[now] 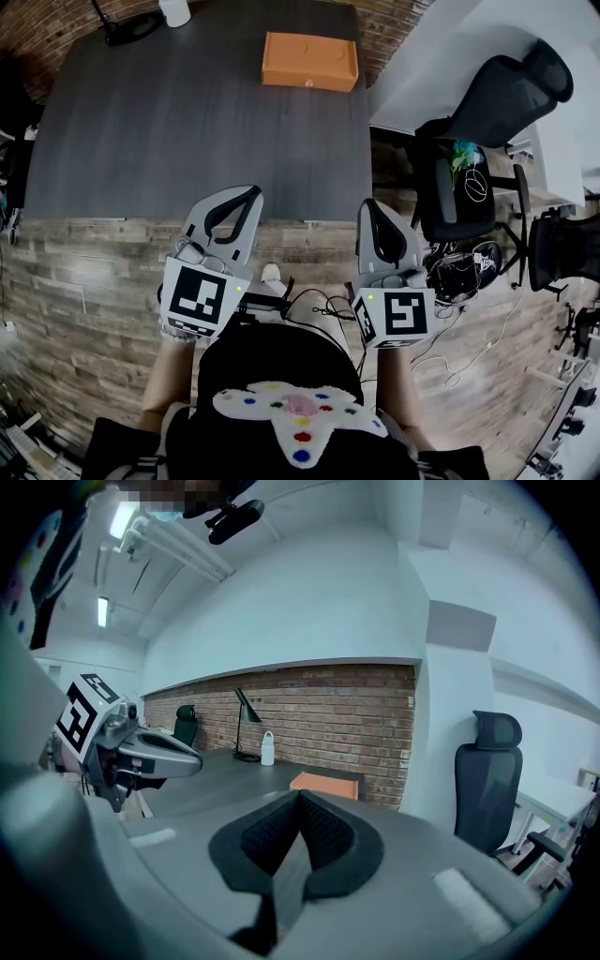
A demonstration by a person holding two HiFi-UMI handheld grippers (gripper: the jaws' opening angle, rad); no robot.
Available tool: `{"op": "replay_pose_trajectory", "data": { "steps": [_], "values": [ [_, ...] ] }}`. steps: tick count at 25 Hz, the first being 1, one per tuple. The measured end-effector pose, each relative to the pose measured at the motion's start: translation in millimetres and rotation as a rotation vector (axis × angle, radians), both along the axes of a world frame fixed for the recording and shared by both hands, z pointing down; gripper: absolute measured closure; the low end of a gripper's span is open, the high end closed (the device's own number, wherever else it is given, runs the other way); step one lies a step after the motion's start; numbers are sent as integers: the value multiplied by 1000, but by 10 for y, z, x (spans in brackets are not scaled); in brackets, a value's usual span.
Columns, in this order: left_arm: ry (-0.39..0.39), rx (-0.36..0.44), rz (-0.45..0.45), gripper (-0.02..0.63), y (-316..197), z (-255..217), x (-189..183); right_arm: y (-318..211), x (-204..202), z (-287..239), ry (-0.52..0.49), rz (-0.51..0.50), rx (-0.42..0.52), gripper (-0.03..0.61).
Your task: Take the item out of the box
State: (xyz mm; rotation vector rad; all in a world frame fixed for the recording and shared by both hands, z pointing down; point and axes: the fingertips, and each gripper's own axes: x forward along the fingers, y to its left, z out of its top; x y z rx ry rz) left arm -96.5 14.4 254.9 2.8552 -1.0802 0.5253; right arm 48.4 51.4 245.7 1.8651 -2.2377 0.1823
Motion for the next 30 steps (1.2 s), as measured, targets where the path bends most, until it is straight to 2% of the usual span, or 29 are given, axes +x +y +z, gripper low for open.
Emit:
{"op": "replay_pose_trajectory", "data": {
  "steps": [13, 30],
  "values": [
    [13, -10, -13, 609, -75, 75, -32, -47, -15, -12, 38, -14, -3, 569],
    [21, -26, -94, 609, -473, 164, 247, -511, 200, 127, 13, -86, -25, 569]
  ]
}}
